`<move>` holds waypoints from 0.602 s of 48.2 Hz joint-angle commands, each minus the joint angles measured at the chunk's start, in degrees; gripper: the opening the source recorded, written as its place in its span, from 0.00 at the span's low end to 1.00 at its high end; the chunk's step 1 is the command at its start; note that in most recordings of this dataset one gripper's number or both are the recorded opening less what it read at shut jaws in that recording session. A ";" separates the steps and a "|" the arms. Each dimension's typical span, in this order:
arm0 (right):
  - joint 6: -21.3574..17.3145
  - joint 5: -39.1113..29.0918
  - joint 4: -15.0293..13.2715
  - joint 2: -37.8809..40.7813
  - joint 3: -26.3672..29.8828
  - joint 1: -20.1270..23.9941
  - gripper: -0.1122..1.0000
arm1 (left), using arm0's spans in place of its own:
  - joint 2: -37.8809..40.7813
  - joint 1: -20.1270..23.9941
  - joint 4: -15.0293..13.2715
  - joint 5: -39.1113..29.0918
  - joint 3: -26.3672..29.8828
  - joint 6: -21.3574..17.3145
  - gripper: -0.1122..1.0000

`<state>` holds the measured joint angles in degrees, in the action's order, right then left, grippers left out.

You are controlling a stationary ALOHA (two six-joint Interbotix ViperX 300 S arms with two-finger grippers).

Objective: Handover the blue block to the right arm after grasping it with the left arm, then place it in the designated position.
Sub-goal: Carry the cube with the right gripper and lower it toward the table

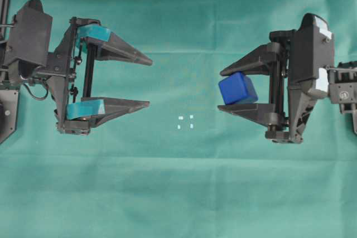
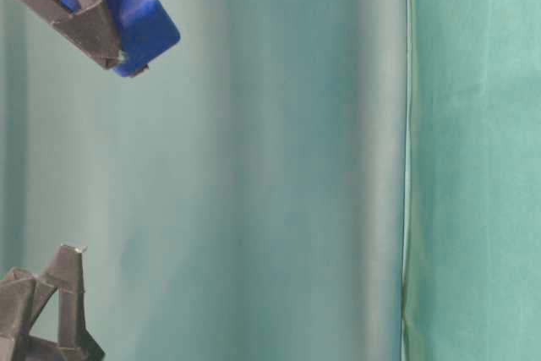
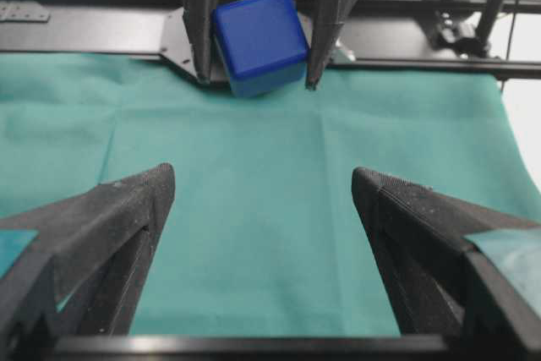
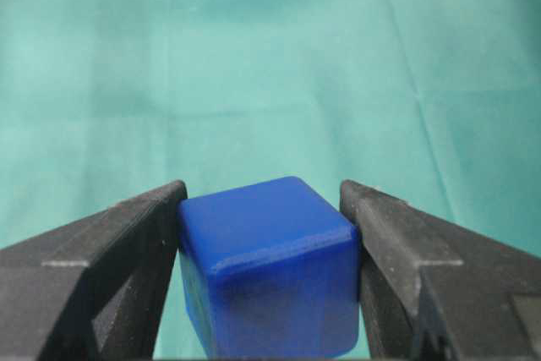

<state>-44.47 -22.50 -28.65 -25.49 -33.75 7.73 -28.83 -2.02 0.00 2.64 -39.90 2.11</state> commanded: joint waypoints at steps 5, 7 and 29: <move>0.09 0.00 0.18 -0.53 0.70 0.18 0.65 | -0.26 0.18 0.18 0.18 1.67 0.00 0.99; 0.00 0.09 0.18 -0.26 0.70 0.18 0.65 | -0.26 0.09 0.18 0.18 1.67 0.00 0.99; -0.18 5.71 0.00 9.23 0.53 0.00 0.65 | -0.26 0.18 0.18 0.18 1.67 0.09 0.99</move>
<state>-44.56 -18.46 -28.65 -17.58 -33.93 7.73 -28.83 -2.02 0.00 2.64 -39.90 2.11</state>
